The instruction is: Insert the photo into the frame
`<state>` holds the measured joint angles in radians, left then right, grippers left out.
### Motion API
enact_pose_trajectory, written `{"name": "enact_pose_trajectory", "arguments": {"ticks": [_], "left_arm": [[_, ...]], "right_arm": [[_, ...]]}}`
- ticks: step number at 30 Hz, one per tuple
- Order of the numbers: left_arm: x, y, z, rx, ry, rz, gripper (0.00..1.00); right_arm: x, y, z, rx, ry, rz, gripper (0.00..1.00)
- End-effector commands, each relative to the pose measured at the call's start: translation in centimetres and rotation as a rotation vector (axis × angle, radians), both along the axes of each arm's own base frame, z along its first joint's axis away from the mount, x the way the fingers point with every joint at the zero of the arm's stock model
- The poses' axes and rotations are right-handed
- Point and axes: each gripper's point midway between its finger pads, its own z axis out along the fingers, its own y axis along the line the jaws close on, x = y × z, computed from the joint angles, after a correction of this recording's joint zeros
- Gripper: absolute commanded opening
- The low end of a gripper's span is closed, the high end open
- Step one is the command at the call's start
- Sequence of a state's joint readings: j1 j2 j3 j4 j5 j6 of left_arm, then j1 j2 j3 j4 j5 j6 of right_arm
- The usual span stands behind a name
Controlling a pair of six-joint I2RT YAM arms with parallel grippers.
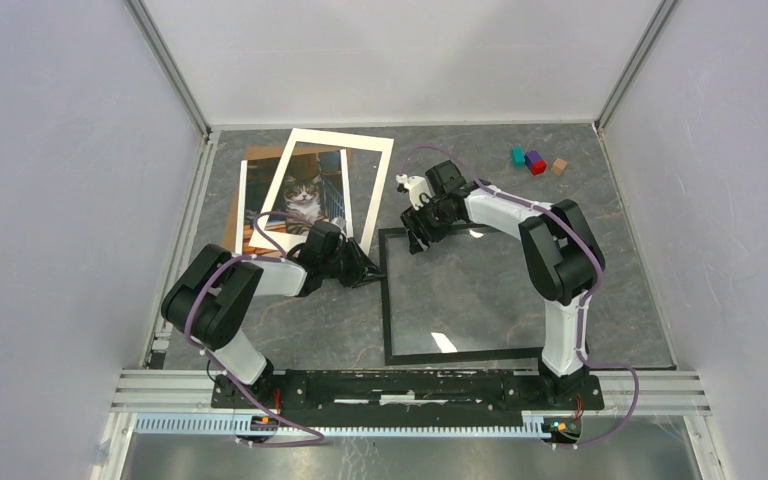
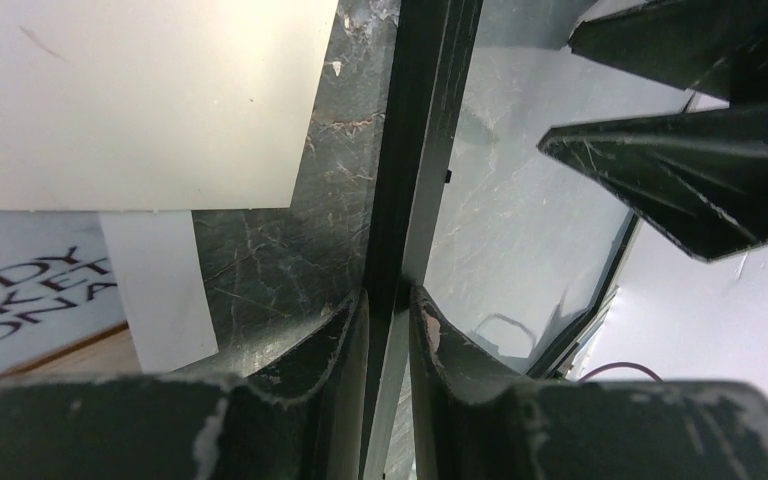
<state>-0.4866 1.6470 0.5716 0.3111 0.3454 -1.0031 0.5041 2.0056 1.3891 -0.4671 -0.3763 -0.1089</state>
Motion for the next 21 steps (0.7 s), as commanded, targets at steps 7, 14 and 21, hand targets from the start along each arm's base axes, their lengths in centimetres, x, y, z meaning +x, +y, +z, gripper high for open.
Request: {"name": "enact_pose_trajectory", "arguments": {"ticks": [7,14,21], "left_arm": [[-2.7,4.0,-5.4,0.222,0.122,0.032,0.28],[-2.4,4.1,-4.4,0.229,0.086,0.02,0.33],[-2.3,3.6,-2.2,0.218,0.021,-0.037,0.51]], "right_arm": [[-1.5,-0.4,-0.3,-0.004,0.034,-0.006,0.62],[2.6,-4.1,6.5,-0.11,-0.201,-0.247,0.7],[4.0,-11.6,6.8,-0.047,-0.237,-0.527,0.75]]}}
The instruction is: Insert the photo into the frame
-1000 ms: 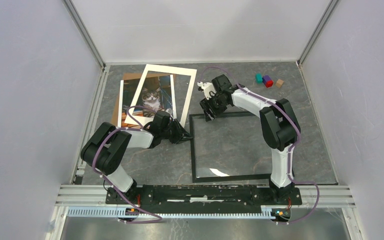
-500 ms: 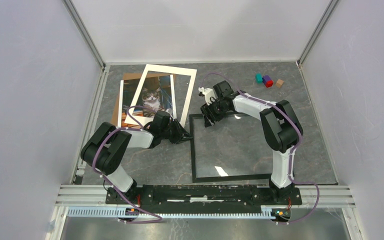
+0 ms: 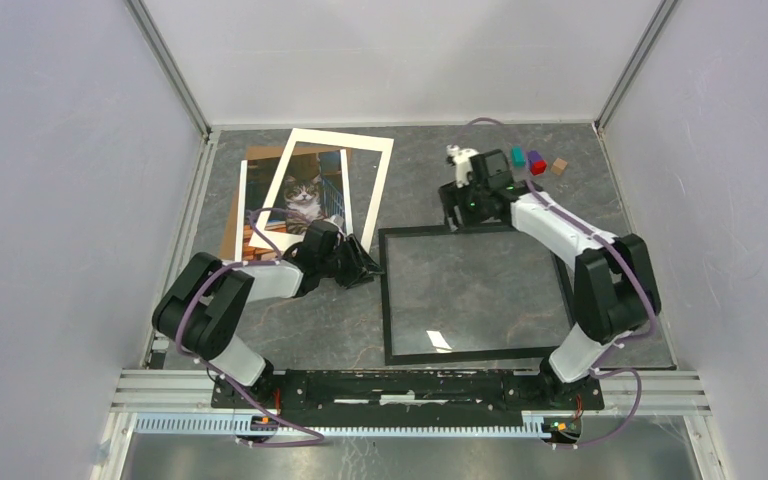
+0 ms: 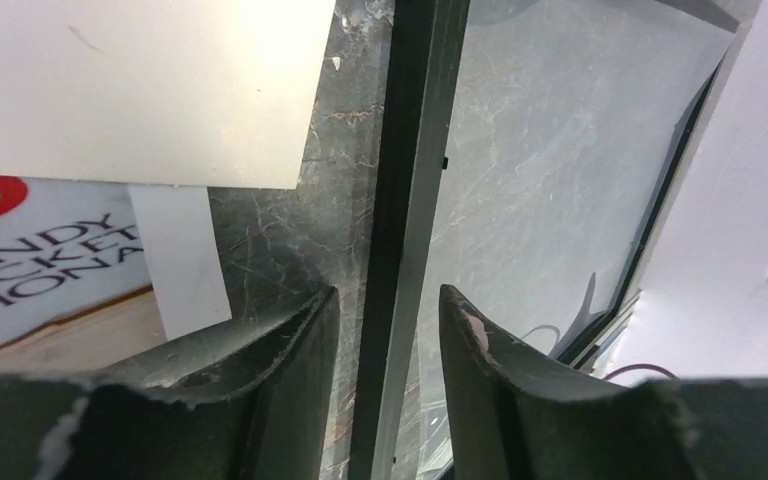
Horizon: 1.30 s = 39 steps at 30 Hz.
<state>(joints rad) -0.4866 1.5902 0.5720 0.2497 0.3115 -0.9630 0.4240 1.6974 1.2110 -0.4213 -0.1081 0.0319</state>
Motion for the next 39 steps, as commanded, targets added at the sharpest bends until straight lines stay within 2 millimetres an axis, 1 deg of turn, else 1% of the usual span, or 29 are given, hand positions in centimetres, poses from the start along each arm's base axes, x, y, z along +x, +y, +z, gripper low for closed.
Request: {"name": "enact_pose_trajectory", "arguments": {"ticks": [1,4,6,11,16,23,28,33,36,39], "left_arm": [[-2.3,2.8,-2.7,0.172,0.046,-0.038,0.55],[-2.7,2.4,-2.1,0.152,0.033,-0.057,0.64],[-2.9,2.1,-1.9,0.134,0.033,-0.072,0.66],[-3.2,1.4,-2.0,0.106,0.042,-0.091,0.65],[-3.0,1.0,-2.4,0.1,0.05,-0.095,0.62],[-2.8,0.8,-2.7,0.121,0.043,-0.088,0.63],[-2.9,0.9,-2.9,0.13,0.047,-0.082,0.65],[-2.8,1.0,-2.8,0.142,0.049,-0.071,0.65],[-2.6,1.2,-2.7,0.153,0.046,-0.062,0.65],[-2.4,1.5,-2.7,0.172,0.044,-0.053,0.67]], "right_arm": [[2.8,-4.6,0.4,0.049,-0.052,-0.194,0.76],[3.8,-6.2,-0.2,0.06,-0.022,-0.226,0.77],[4.2,-6.2,-0.6,0.051,-0.009,-0.221,0.77],[3.6,-5.7,-2.2,0.074,0.038,-0.209,0.73],[2.5,-5.9,-4.1,0.059,0.086,-0.207,0.7],[2.4,-6.1,-5.5,0.034,0.108,-0.192,0.7],[1.3,-6.2,-6.3,0.032,0.136,-0.189,0.69],[-0.7,-5.9,-7.0,0.048,0.188,-0.184,0.68],[-1.6,-5.6,-7.0,0.05,0.202,-0.178,0.68],[-1.8,-5.2,-6.5,0.054,0.197,-0.165,0.67]]}}
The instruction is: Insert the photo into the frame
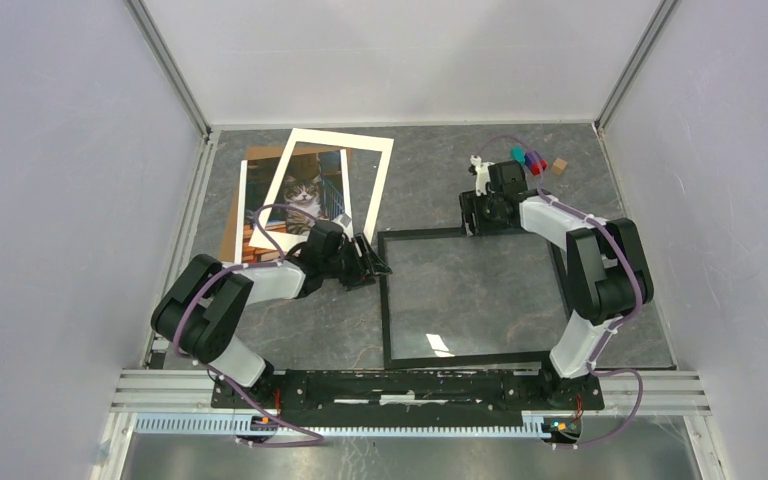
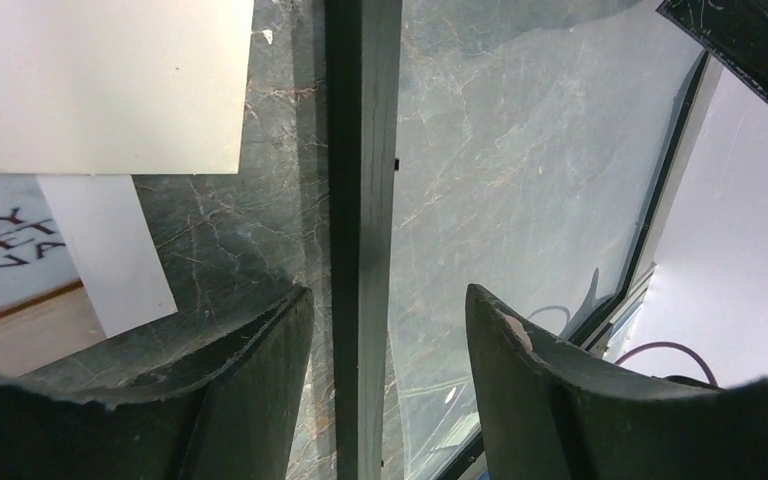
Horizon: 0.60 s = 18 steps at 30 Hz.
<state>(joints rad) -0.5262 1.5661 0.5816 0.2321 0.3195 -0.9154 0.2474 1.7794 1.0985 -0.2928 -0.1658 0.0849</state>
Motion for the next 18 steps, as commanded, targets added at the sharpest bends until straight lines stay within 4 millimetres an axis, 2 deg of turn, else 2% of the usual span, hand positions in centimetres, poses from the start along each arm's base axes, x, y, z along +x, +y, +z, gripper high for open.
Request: {"name": "enact_pose_trajectory", "arguments": {"ticks": [1,8,13,18], "left_arm": [[-1.4,2.7,-3.5,0.176,0.078,0.031,0.67],[-1.5,3.2,-4.8,0.294,0.081,0.018,0.63],[-1.4,4.8,-5.6,0.399,0.082,0.036,0.5],[-0.5,5.1,-5.8,0.471,0.055,0.039,0.42]], "right_arm": [[-3.1,0.8,-0.6,0.016,0.099,0.024,0.68],[-1.6,1.6,0.6,0.0,0.061,0.14,0.67],[-0.4,1.3,1.5,-0.043,0.025,0.164,0.68],[0.7,0.9,2.7,-0.063,-0.003,0.13,0.68]]}}
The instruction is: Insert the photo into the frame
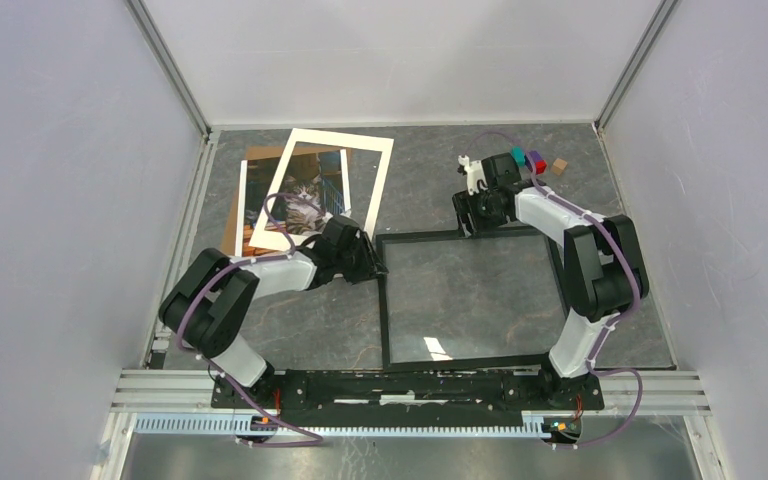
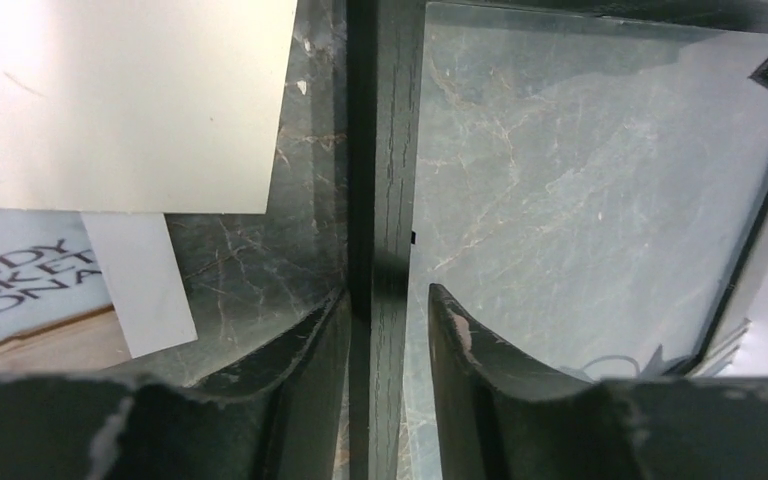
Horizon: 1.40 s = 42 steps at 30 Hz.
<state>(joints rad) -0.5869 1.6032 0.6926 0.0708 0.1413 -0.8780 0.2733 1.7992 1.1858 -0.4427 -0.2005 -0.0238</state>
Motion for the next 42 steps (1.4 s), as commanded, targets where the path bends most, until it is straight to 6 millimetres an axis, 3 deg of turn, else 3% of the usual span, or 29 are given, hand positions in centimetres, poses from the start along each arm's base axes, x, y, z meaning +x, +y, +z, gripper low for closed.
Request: {"name": "enact_pose_trajectory", "arguments": {"ticks": [1,8,13,20,23,30,33,37,42], "left_arm": [[-1.5,4.9,-5.0,0.309,0.074,0.008,0.41],[0.8,5.3,-6.2,0.438,0.08,0.025,0.29],[3.8,4.7,-6.4,0.442,0.077,0.066,0.25],[8.9,3.0,-4.3,0.448,0.028,0.035,0.23],[9.5,2.7,-2.7,0.433,0.024,0.022,0.27],[6.9,3.3,3.1,0.374,-0.037,-0.042,0.64],[5.3,2.9,5.1,0.323,-0.054,-0.102,0.76],[2.3,1.0,6.3,0.148,-0.037,-0.187,0.78],[-1.7,-2.0,6.9,-0.118,0.032,-0.24,0.74]], "right_arm": [[1.8,-0.1,2.2,-0.022,-0.062,-0.012,0.68],[1.1,-0.8,3.0,-0.031,-0.09,-0.049,0.69],[0.3,-1.1,3.2,-0.022,-0.108,-0.056,0.7],[0.6,-1.7,3.6,-0.052,-0.12,-0.068,0.71],[1.2,-1.7,4.2,-0.058,-0.132,-0.065,0.72],[1.8,-1.8,4.9,-0.065,-0.15,-0.07,0.73],[1.4,-1.7,4.5,-0.058,-0.137,-0.066,0.74],[0.6,-0.6,4.2,0.005,-0.122,-0.042,0.75],[-1.8,3.2,4.1,0.232,-0.072,0.035,0.75]]}}
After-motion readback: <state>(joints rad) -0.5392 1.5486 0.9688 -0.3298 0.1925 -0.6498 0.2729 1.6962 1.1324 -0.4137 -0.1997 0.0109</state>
